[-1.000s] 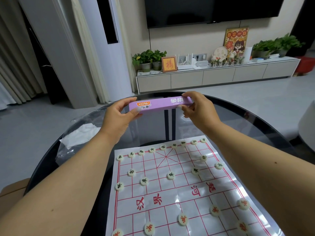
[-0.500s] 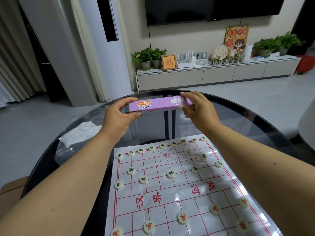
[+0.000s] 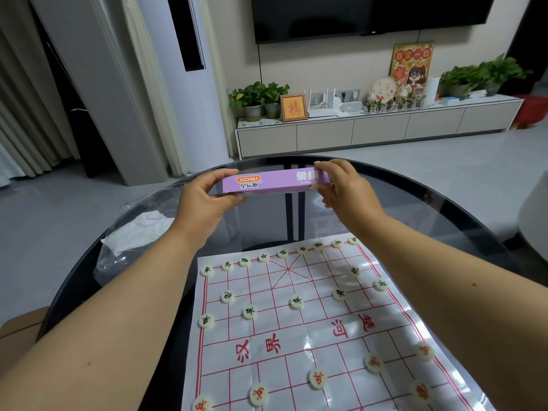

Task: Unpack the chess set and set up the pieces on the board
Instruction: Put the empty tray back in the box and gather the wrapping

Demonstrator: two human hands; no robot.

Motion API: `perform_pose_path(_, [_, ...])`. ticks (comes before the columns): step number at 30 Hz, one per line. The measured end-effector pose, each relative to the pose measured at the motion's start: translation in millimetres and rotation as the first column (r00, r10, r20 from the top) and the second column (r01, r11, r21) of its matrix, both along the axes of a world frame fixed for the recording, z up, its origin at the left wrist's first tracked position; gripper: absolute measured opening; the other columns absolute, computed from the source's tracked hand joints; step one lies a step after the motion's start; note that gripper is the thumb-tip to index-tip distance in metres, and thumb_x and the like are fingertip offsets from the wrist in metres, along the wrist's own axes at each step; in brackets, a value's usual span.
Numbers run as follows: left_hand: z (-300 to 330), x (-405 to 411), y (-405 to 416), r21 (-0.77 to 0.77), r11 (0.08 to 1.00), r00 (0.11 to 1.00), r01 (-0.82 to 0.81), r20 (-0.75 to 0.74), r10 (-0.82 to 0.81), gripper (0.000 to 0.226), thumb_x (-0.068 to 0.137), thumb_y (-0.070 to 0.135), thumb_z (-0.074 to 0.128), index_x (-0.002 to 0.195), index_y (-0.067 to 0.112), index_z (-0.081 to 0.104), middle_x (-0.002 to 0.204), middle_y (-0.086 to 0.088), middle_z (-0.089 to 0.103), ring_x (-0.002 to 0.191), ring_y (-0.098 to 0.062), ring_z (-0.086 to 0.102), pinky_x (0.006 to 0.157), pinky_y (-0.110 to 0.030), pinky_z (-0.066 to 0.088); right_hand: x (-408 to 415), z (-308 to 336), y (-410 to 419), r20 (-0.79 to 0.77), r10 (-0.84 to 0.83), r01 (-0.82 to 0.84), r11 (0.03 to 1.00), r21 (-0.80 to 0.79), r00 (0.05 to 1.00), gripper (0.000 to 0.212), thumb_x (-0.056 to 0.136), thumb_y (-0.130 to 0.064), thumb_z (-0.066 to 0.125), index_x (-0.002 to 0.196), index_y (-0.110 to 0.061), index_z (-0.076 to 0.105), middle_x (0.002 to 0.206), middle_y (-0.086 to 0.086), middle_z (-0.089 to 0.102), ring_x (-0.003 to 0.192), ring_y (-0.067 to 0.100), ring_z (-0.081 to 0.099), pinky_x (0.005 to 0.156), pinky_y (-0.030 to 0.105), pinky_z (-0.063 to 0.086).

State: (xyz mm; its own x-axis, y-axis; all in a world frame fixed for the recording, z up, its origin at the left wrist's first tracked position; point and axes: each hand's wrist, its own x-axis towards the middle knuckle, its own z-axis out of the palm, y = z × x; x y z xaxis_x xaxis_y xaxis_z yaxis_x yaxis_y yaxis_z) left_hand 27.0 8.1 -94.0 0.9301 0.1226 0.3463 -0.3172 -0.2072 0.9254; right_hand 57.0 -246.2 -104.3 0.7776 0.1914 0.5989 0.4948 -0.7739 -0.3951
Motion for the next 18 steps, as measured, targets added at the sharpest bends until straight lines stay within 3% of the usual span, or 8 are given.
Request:
perform_pose_path(4, [-0.4,-1.0,1.4,0.012,1.000,1.000,-0.005,0.000,0.005,0.042,0.079,0.009,0.075,0.119,0.018,0.066,0.112,0.002,0.069,0.098,-0.001,0.065,0.076,-0.022,0.056,-3.4,0.2,0.8,0.009,-0.004,0.004,0.999,-0.039,1.000,0.047,0.094,-0.025,0.053,0.138,-0.009,0.044,0.135,0.010,0.048,0.099,0.027,0.060,0.079,0.034,0.056])
perform_pose_path(10, [1.7,-2.7,1.8,0.015,1.000,1.000,-0.008,-0.006,0.008,0.043,0.079,0.010,0.075,0.120,0.021,0.066,0.112,0.004,0.069,0.101,-0.005,0.066,0.080,-0.024,0.056,-7.3,0.8,2.4,0.020,-0.039,0.041,0.996,-0.085,0.999,0.048,0.095,-0.025,0.050,0.140,-0.009,0.041,0.140,0.012,0.045,0.108,0.031,0.057,0.083,0.037,0.055])
perform_pose_path(15, [5.6,-2.9,0.9,0.026,1.000,1.000,-0.005,-0.006,0.005,0.045,0.078,0.006,0.076,0.119,0.019,0.065,0.114,0.002,0.069,0.098,0.004,0.064,0.082,-0.023,0.056,-8.3,2.3,3.0,0.012,-0.051,0.052,0.995,-0.083,0.999,0.048,0.095,-0.024,0.051,0.139,-0.009,0.041,0.140,0.012,0.044,0.106,0.030,0.057,0.083,0.037,0.055])
perform_pose_path(18, [5.9,-3.1,1.8,0.024,1.000,1.000,0.002,-0.024,-0.001,0.047,0.073,0.014,0.079,0.119,0.018,0.066,0.113,0.001,0.069,0.098,0.003,0.064,0.085,-0.025,0.055,-6.5,1.9,0.9,-0.006,-0.015,0.015,1.000,-0.023,1.000,0.045,0.092,-0.022,0.058,0.134,-0.011,0.047,0.135,0.009,0.048,0.104,0.027,0.058,0.082,0.036,0.056])
